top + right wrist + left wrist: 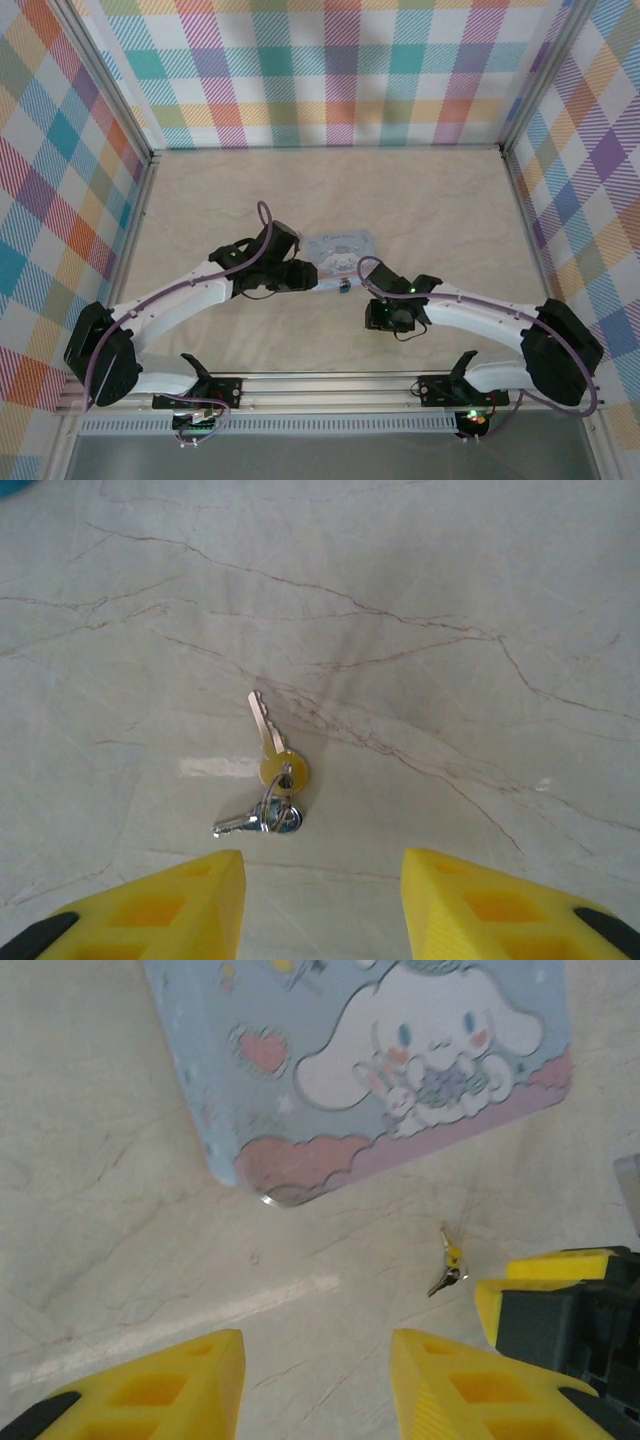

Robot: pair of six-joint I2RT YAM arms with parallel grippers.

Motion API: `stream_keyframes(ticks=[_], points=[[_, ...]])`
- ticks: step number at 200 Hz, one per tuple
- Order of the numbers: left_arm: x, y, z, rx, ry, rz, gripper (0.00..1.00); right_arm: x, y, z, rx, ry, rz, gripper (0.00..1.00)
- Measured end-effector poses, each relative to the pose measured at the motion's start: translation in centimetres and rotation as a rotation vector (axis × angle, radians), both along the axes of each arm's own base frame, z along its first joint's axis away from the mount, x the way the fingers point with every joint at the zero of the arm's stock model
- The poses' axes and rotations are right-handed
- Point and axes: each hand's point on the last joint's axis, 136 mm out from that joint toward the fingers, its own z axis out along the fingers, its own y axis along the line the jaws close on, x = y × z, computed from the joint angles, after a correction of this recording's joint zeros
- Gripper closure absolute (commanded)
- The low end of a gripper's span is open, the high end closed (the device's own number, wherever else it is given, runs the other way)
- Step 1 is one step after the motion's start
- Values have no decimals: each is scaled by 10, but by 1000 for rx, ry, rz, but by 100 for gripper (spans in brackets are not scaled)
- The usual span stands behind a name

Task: Unlock a padlock with a key

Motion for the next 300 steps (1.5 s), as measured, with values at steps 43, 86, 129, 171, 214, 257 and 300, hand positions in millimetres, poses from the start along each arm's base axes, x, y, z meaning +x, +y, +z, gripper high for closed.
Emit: stream_keyframes(ticks=[43, 86, 129, 171, 214, 257, 300], points=[[-16, 11, -23, 14, 65, 24, 57, 3, 4, -14, -21, 20, -8, 60], [-15, 9, -24, -2, 66, 32, 57, 5, 4, -18, -42, 32, -15, 72], [-13, 7, -23, -14, 54, 33, 57, 7, 5, -19, -44, 28, -36, 94], [-15, 7, -29, -17, 73, 43, 58, 17, 17, -16, 6, -12, -35, 100], [-14, 6, -31, -19, 73, 47, 58, 24, 15, 8, 56, -111, -21, 100], [-9, 6, -26, -16, 55, 55, 56, 38, 15, 75, 185, -347, 35, 100], [13, -10, 18, -77, -43, 52, 52, 43, 14, 133, 232, -541, 173, 100]])
